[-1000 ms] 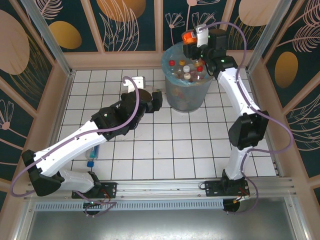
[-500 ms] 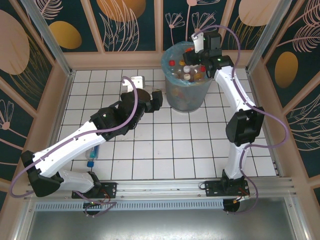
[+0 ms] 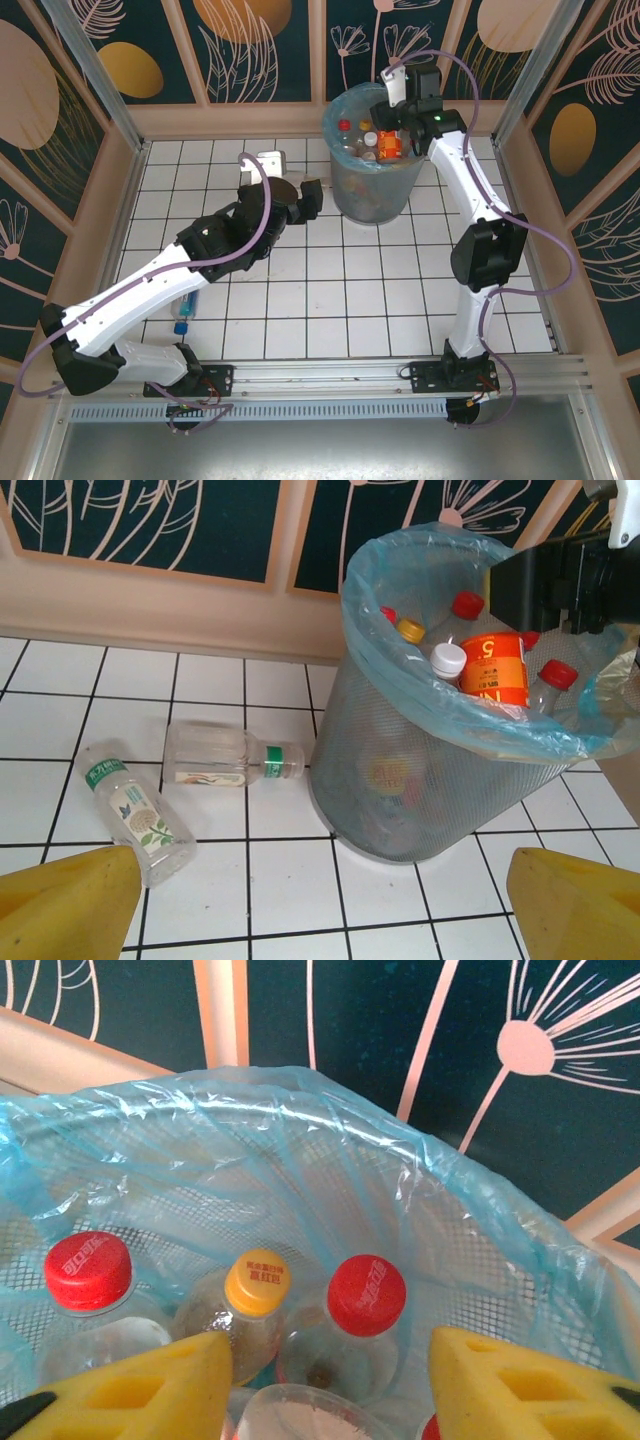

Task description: Put the plastic bottles in the bin

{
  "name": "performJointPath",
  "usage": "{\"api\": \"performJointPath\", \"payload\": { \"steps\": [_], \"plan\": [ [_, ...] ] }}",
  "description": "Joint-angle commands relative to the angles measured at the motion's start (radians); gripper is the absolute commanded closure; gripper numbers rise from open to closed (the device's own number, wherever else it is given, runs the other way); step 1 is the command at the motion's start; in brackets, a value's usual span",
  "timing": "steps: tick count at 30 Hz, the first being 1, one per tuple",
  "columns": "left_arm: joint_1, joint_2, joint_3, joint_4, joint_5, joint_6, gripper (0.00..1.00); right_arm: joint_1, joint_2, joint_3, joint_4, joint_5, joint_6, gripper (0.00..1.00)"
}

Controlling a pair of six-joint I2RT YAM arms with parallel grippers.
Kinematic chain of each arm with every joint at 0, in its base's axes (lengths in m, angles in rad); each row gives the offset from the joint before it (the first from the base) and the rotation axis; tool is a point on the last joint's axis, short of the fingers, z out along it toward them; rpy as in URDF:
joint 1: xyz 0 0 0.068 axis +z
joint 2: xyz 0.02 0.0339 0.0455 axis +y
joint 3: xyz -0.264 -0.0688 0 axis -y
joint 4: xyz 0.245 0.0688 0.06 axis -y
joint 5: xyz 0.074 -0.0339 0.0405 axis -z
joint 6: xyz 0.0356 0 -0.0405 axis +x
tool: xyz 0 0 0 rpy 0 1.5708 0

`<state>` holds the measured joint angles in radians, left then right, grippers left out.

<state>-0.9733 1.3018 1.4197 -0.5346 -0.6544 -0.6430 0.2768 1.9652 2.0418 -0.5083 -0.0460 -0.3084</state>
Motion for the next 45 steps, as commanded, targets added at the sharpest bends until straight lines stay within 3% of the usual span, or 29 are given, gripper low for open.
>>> {"api": "performJointPath", "payload": {
  "steps": [1, 11, 17, 24, 35, 45],
  "plan": [
    [0.004, -0.031, -0.018, -0.009, -0.031, -0.018, 0.06, 0.007, 0.018, 0.033, -0.028, -0.018, 0.009, 0.47],
    [0.003, -0.064, -0.022, -0.079, -0.089, -0.052, 0.06, 0.055, -0.025, 0.156, -0.089, -0.048, 0.100, 0.46],
    [0.005, -0.139, -0.081, -0.148, -0.165, -0.118, 0.06, 0.215, -0.134, 0.097, -0.023, 0.057, 0.135, 0.32],
    [0.005, -0.270, -0.204, -0.248, -0.275, -0.236, 0.05, 0.412, -0.173, -0.065, 0.077, 0.039, 0.210, 0.30],
    [0.012, -0.371, -0.398, -0.377, -0.269, -0.440, 0.03, 0.539, 0.054, -0.180, 0.172, -0.044, 0.374, 0.25],
    [0.015, -0.437, -0.526, -0.363, -0.238, -0.519, 0.02, 0.581, 0.250, -0.226, 0.252, 0.056, 0.367, 0.20]
  ]
}}
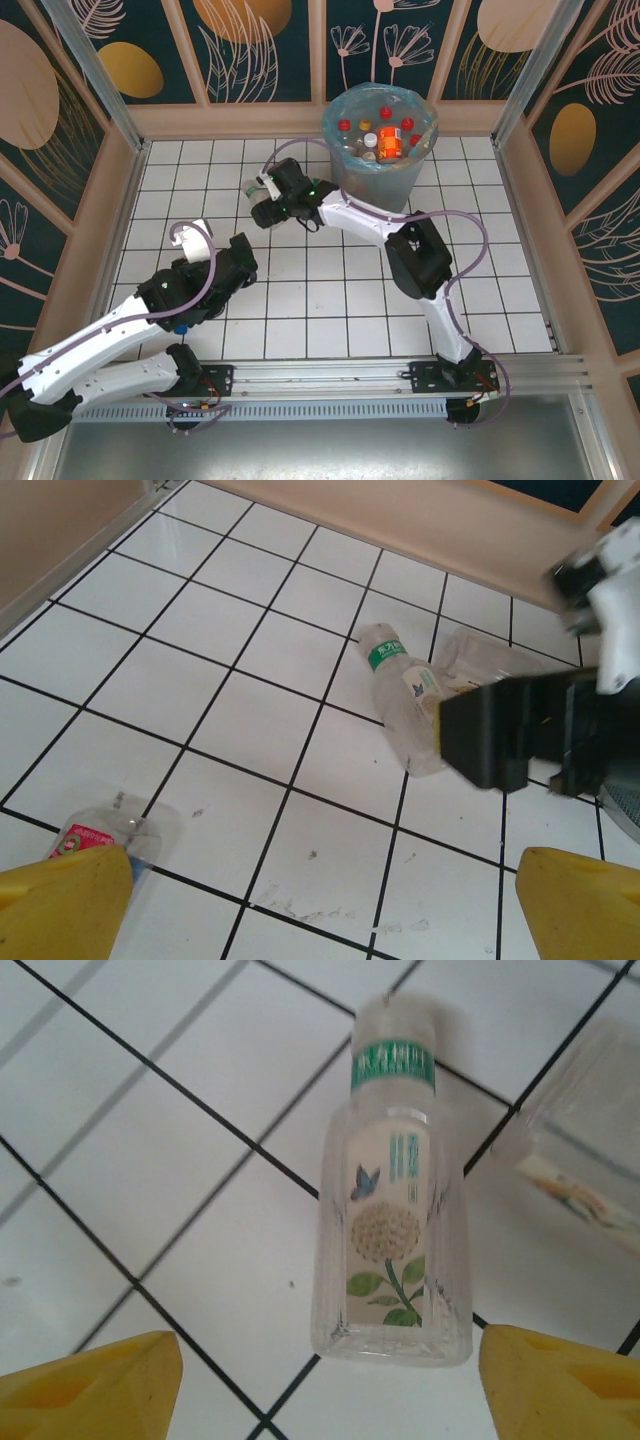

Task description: Put the plastic bottles in the bin

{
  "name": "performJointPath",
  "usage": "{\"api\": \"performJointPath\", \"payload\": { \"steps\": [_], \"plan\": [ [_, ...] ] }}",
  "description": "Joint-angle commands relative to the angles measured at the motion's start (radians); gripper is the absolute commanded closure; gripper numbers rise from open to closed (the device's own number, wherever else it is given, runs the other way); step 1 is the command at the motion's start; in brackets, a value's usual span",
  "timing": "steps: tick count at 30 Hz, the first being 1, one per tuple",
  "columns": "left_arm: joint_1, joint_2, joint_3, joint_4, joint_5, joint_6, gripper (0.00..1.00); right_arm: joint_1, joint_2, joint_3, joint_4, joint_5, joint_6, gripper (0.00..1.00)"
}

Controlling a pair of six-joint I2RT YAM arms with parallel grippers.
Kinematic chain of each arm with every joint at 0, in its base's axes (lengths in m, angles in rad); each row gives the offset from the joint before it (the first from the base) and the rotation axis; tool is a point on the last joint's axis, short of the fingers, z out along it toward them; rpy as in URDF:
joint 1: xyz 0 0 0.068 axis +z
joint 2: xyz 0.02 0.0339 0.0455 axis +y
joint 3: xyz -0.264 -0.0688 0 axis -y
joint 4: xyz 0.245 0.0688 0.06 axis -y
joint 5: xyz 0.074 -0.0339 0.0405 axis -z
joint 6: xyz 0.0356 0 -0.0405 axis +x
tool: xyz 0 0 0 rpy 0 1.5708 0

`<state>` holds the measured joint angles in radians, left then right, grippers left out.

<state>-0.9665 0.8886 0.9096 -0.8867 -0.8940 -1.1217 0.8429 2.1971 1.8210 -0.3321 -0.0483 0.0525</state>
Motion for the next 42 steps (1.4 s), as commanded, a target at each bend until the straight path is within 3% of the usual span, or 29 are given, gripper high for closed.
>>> {"api": "performJointPath", "payload": {
  "steps": [1, 6, 16, 42],
  "plan": [
    [0.008, -0.029, -0.018, -0.012, -0.001, -0.040, 0.02, 0.016, 0.033, -0.003, 0.077, 0.074, 0.004, 0.20],
    [0.007, -0.052, -0.025, -0.020, -0.015, -0.038, 0.02, 0.015, 0.105, 0.031, 0.063, 0.099, -0.020, 0.19],
    [0.008, -0.058, -0.020, -0.014, -0.027, -0.024, 0.02, 0.010, 0.287, 0.256, -0.061, 0.103, -0.061, 0.19],
    [0.008, -0.095, -0.001, -0.021, -0.039, 0.010, 0.02, -0.002, 0.304, 0.278, 0.099, -0.030, 0.139, 0.15]
  ]
}}
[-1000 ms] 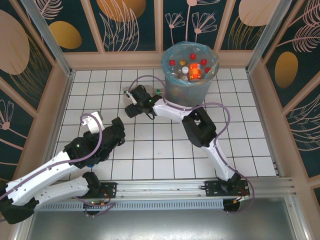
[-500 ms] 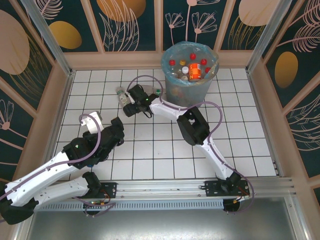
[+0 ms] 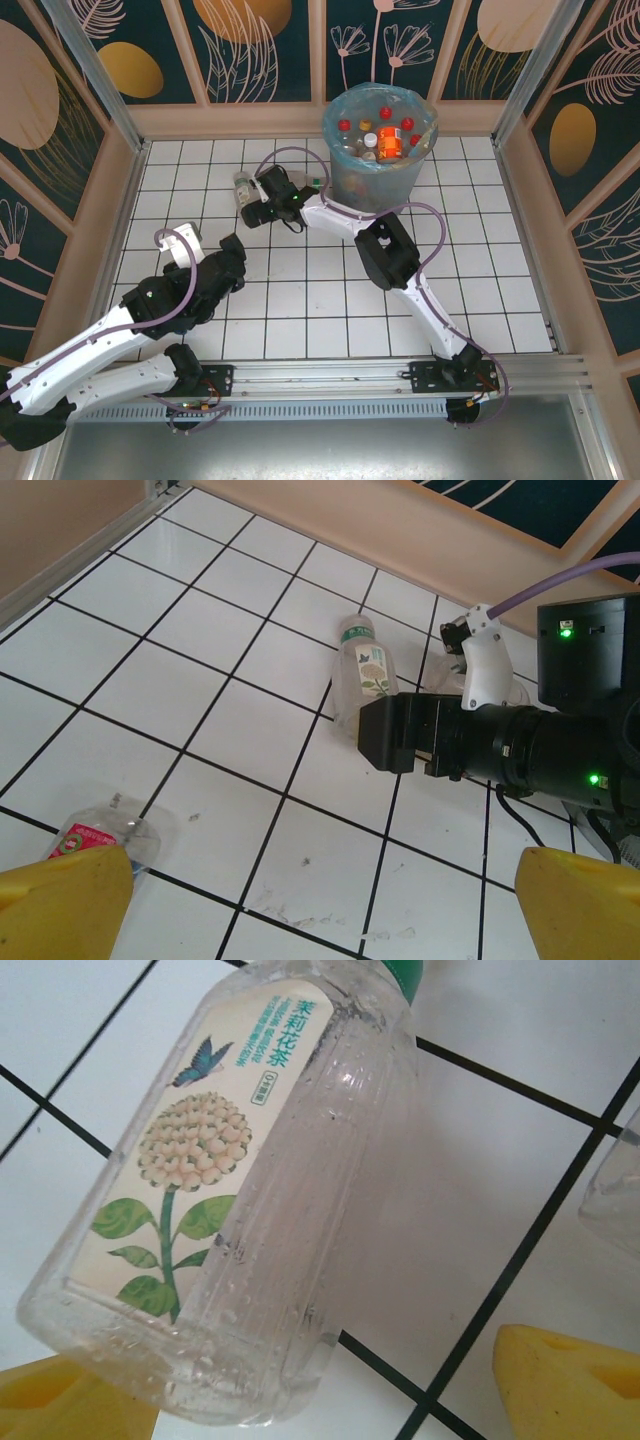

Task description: Put the plastic bottles in the bin

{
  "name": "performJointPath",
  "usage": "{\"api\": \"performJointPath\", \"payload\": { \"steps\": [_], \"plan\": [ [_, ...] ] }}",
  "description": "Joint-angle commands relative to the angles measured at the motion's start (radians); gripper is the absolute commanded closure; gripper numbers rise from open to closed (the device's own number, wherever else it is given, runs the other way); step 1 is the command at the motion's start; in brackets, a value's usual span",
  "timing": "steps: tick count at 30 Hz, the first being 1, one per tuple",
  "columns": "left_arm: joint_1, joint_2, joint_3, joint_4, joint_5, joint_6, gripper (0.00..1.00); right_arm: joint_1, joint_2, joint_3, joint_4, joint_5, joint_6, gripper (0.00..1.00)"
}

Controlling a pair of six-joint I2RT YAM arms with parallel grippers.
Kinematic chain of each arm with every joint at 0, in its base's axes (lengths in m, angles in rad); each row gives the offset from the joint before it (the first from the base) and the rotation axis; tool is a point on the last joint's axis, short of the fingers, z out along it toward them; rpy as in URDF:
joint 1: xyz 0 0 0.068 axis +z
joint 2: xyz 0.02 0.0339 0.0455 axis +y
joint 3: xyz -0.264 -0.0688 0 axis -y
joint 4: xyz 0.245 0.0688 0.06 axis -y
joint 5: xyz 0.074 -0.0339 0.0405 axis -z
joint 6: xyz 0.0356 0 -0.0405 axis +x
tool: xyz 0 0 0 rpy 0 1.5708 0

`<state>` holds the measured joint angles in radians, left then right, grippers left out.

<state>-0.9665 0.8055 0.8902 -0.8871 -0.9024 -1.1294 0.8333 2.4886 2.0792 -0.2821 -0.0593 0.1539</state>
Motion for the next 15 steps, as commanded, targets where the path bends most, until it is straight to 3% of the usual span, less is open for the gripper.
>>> {"api": "performJointPath", "payload": {
  "steps": [1, 15],
  "plan": [
    [0.008, -0.015, 0.017, -0.021, -0.031, 0.017, 0.02, 0.010, 0.008, 0.011, 0.060, -0.019, 0.045, 0.15],
    [0.008, -0.041, 0.006, -0.024, -0.038, 0.014, 0.02, 0.038, -0.017, -0.047, 0.178, 0.070, 0.096, 0.13]
  ]
}}
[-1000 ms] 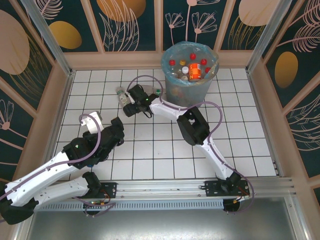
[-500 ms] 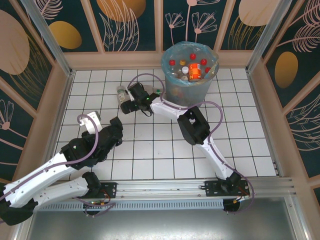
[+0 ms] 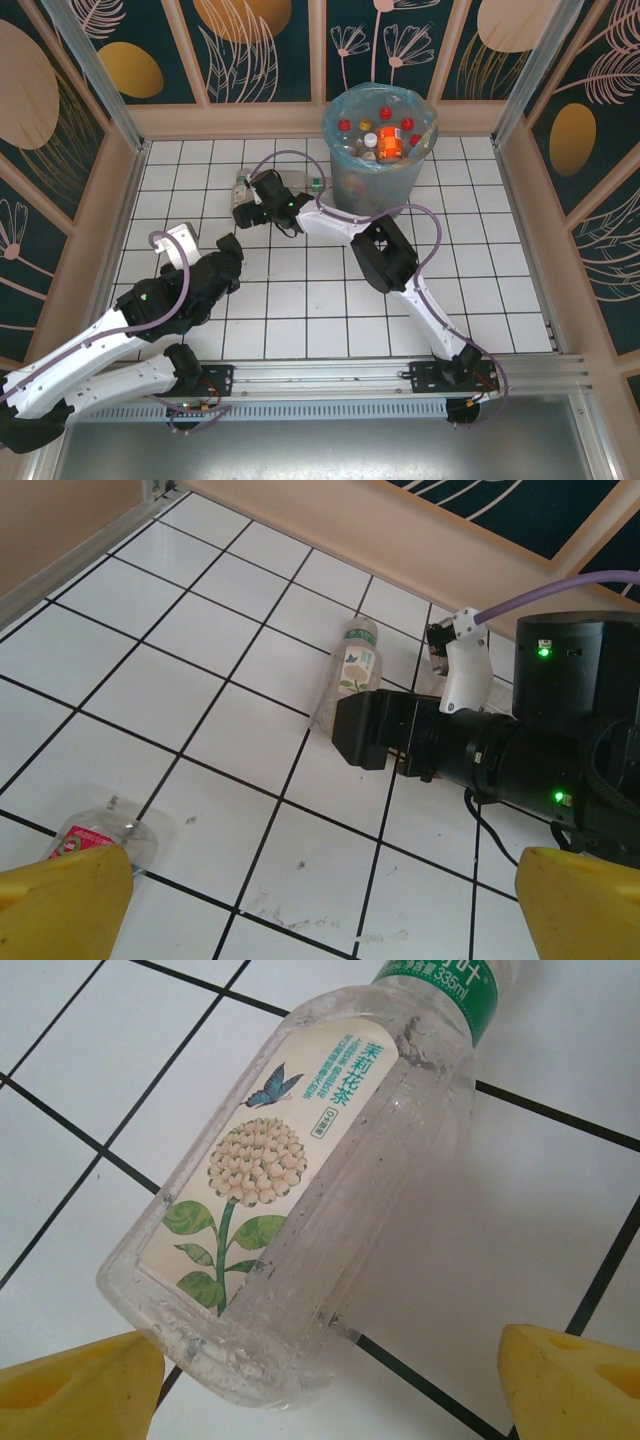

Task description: Put the plastic bottles in the bin

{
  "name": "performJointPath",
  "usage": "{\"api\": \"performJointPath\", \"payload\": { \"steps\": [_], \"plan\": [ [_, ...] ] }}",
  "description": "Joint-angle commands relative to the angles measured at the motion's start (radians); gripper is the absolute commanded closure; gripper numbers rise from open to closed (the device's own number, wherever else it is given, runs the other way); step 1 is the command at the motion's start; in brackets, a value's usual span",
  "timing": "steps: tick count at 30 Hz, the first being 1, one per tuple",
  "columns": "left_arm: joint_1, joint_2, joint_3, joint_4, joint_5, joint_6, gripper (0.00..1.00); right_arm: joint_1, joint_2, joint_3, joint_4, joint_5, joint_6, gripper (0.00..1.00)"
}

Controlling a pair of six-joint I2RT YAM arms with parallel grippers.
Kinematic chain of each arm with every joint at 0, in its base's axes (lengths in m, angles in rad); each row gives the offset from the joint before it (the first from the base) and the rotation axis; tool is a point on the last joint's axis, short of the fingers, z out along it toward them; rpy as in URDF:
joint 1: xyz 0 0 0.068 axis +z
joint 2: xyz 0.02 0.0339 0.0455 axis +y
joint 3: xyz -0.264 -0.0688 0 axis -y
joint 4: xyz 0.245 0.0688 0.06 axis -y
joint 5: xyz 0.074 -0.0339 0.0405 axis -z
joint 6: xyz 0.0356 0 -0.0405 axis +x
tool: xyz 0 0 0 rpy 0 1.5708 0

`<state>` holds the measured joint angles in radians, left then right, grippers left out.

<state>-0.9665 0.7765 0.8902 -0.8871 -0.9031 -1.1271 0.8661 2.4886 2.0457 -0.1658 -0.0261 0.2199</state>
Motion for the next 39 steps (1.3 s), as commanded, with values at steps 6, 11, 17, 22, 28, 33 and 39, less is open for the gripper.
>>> {"api": "performJointPath", "payload": {
  "steps": [6, 11, 17, 22, 28, 33, 39],
  "plan": [
    [0.007, -0.019, 0.003, -0.025, -0.042, 0.010, 0.02, 0.011, -0.060, -0.072, 0.139, 0.023, 0.058, 0.02],
    [0.008, -0.023, 0.002, -0.027, -0.047, 0.009, 0.02, 0.013, -0.110, -0.152, 0.218, 0.035, 0.103, 0.01],
    [0.008, -0.041, -0.004, -0.030, -0.052, -0.001, 0.02, 0.013, -0.100, -0.132, 0.225, 0.053, 0.120, 0.01],
    [0.008, -0.057, -0.011, -0.042, -0.058, -0.014, 0.02, 0.014, -0.083, -0.105, 0.231, 0.067, 0.130, 0.01],
    [0.008, -0.068, -0.017, -0.047, -0.061, -0.018, 0.02, 0.014, -0.010, 0.012, 0.181, 0.109, 0.125, 0.01],
    [0.008, -0.064, -0.017, -0.047, -0.065, -0.014, 0.03, 0.019, -0.005, 0.032, 0.167, 0.083, 0.117, 0.02],
    [0.008, -0.055, -0.008, -0.043, -0.083, -0.011, 0.03, 0.019, -0.017, 0.013, 0.171, 0.123, 0.110, 0.02]
  ]
}}
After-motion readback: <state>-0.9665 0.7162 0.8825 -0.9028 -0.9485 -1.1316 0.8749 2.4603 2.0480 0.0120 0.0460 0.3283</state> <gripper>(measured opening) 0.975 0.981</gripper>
